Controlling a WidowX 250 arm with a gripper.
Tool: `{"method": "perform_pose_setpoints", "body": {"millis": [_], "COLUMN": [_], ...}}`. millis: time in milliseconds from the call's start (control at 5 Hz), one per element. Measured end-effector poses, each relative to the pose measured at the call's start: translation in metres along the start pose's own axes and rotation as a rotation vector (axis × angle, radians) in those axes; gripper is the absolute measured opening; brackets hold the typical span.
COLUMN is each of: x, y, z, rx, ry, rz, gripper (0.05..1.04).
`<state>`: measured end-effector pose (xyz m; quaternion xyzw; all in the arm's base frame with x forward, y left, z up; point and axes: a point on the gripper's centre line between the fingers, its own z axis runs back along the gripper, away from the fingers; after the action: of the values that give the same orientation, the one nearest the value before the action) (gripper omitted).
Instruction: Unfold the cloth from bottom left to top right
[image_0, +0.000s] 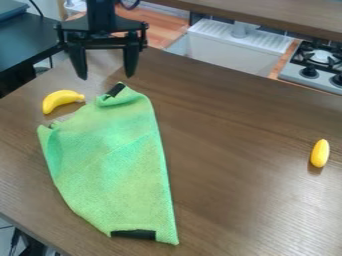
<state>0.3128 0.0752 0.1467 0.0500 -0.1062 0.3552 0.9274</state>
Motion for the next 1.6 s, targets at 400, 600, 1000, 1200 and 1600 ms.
{"method": "perform_pose_setpoints", "body": {"millis": [400,600,1000,1200,1600], "x": [0.011,0.015,0.009,-0.004,-0.027], "y": [0.022,0.031,0.052,0.063,0.068], "z": [-0.018,-0.024,-0.035,-0.049,-0.067], "rx": [0.034,0.062,0.115,0.178,0.240], "ry": [0.038,0.031,0.059,0.074,0.087], "rz": [0.040,0.030,-0.026,-0.046,-0.110], "gripper": [1.001,1.001,1.001,1.001,1.001]}}
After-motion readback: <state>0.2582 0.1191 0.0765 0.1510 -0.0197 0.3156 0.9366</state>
